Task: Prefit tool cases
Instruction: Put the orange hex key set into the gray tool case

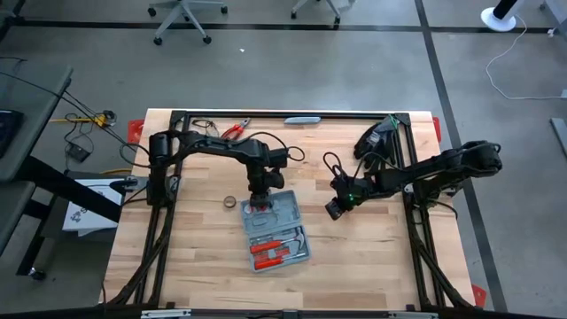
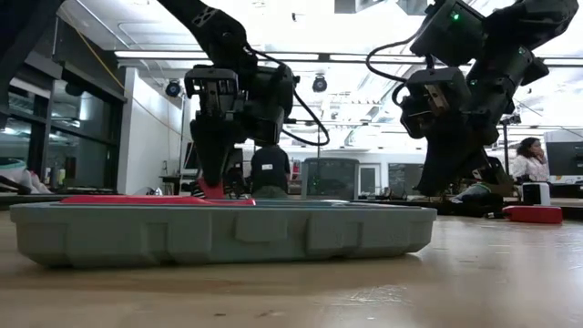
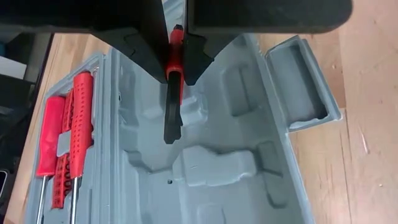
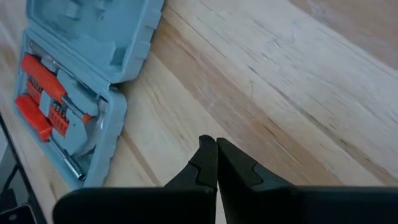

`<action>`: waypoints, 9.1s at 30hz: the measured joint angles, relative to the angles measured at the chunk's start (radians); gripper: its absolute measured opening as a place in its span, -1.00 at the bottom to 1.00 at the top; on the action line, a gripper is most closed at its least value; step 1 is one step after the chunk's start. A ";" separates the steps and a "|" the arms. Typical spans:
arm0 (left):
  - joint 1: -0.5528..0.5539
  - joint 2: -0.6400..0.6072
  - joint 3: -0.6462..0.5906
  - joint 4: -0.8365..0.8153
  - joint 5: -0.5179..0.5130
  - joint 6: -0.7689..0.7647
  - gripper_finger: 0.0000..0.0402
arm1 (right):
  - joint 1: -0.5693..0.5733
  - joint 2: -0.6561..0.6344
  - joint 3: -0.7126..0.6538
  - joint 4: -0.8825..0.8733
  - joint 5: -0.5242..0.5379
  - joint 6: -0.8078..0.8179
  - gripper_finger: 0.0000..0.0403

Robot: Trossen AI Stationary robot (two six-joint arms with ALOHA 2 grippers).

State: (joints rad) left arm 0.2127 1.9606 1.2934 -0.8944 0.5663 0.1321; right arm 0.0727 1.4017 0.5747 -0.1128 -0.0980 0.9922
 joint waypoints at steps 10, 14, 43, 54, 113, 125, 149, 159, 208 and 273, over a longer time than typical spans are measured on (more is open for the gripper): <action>0.002 0.002 0.019 -0.017 -0.026 0.005 -0.93 | 0.000 0.000 0.000 0.001 -0.008 -0.006 -1.00; 0.004 0.005 0.062 -0.030 -0.050 0.035 -0.93 | 0.000 0.000 0.000 0.001 -0.009 -0.010 -1.00; -0.014 0.087 0.071 -0.113 -0.023 0.087 -0.61 | 0.000 0.000 0.000 -0.001 -0.010 -0.024 -1.00; -0.014 0.086 0.071 -0.108 -0.028 0.011 -0.50 | 0.000 -0.001 0.000 -0.001 -0.007 -0.024 -1.00; -0.022 0.082 0.148 -0.156 -0.311 -0.076 -0.27 | 0.000 -0.001 0.000 -0.002 -0.001 -0.033 -1.00; -0.010 0.076 0.148 -0.180 -0.313 -0.079 -0.28 | 0.000 -0.001 0.000 -0.002 -0.002 -0.033 -1.00; -0.002 0.049 0.148 -0.180 -0.381 -0.079 -0.28 | 0.000 -0.001 0.000 -0.002 0.013 -0.032 -1.00; 0.021 -0.010 0.148 -0.179 -0.449 -0.077 -0.28 | 0.000 0.000 0.000 -0.002 0.013 -0.032 -1.00; -0.067 -0.375 -0.230 0.293 -0.525 -0.302 -1.00 | 0.026 0.000 0.000 -0.002 0.122 -0.053 -1.00; -0.060 -0.241 -0.266 0.316 -0.498 -0.284 -1.00 | 0.019 0.000 0.000 -0.034 0.121 -0.100 -1.00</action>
State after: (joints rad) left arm 0.1528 1.7195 1.0275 -0.5789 0.0685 -0.1516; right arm 0.0914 1.4017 0.5747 -0.1463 0.0235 0.8921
